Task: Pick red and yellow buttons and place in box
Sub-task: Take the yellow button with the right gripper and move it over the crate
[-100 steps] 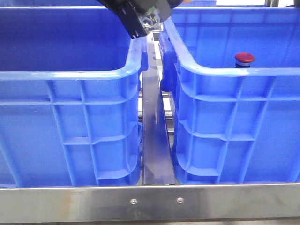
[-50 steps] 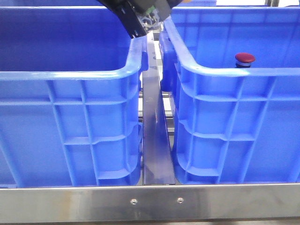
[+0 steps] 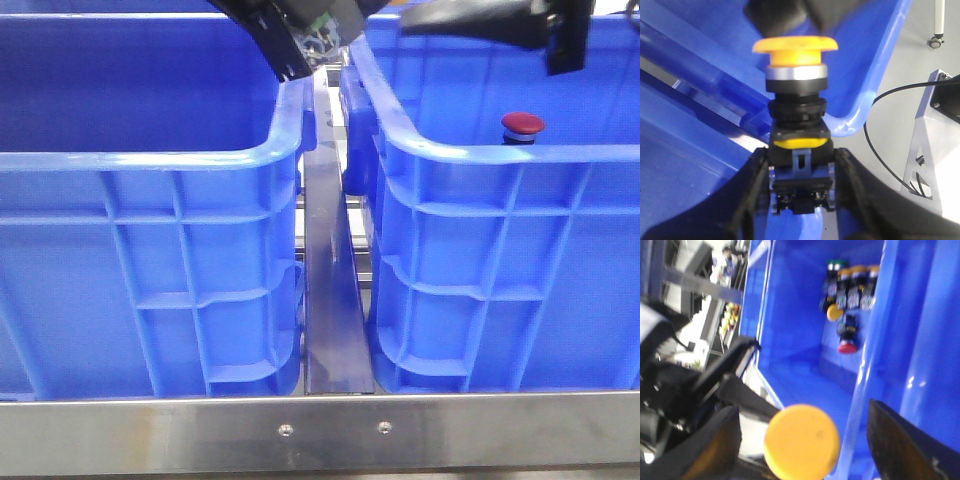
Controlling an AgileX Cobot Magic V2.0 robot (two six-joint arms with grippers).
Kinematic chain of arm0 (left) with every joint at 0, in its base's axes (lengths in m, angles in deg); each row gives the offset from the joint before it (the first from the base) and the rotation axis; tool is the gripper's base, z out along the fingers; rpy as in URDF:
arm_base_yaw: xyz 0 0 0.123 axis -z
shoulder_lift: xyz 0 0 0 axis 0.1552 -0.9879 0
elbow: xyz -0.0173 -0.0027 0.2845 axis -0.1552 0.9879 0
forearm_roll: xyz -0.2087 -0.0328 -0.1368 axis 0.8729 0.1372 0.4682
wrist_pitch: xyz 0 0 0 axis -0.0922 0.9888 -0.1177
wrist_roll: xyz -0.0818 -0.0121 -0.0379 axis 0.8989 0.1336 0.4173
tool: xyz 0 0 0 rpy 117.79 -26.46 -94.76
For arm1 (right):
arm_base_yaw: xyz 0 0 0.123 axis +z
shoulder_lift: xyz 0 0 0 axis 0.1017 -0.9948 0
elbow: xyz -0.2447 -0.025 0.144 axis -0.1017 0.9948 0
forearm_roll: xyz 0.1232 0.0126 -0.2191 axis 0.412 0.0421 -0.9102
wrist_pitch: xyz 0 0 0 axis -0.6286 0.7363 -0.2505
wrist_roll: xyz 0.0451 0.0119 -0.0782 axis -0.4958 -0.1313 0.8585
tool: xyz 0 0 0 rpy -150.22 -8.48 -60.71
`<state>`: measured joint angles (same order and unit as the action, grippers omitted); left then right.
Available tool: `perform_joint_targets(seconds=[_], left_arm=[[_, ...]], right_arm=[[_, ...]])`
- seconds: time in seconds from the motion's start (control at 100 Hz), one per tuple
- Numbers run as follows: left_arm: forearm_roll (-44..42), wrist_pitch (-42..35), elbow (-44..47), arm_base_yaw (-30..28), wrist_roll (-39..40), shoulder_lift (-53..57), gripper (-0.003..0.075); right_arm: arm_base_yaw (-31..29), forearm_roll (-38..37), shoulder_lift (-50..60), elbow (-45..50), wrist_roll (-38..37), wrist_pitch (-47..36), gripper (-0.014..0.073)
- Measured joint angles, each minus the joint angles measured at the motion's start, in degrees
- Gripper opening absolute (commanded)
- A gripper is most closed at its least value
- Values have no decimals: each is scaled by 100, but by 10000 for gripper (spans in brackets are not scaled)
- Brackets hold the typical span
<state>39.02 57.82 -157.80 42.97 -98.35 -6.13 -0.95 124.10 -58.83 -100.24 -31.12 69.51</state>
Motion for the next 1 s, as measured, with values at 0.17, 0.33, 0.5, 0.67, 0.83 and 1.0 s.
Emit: perform_joint_targets(seconds=[0.17, 0.33, 0.5, 0.67, 0.83, 1.0], left_arm=[[0, 0, 0, 0, -2, 0, 60], [0, 0, 0, 0, -2, 0, 60], [0, 0, 0, 0, -2, 0, 64], [-10, 60, 0, 0, -2, 0, 178], [0, 104, 0, 0, -2, 0, 476], [0, 126, 0, 0, -2, 0, 554]], right_arm=[[183, -149, -8, 0, 0, -23, 547], [265, -225, -12, 0, 0, -39, 501], [265, -225, -12, 0, -12, -105, 233], [265, -234, -12, -9, -12, -94, 169], [265, -255, -12, -9, -12, -80, 169], [250, -259, -21, -38, -12, -80, 168]])
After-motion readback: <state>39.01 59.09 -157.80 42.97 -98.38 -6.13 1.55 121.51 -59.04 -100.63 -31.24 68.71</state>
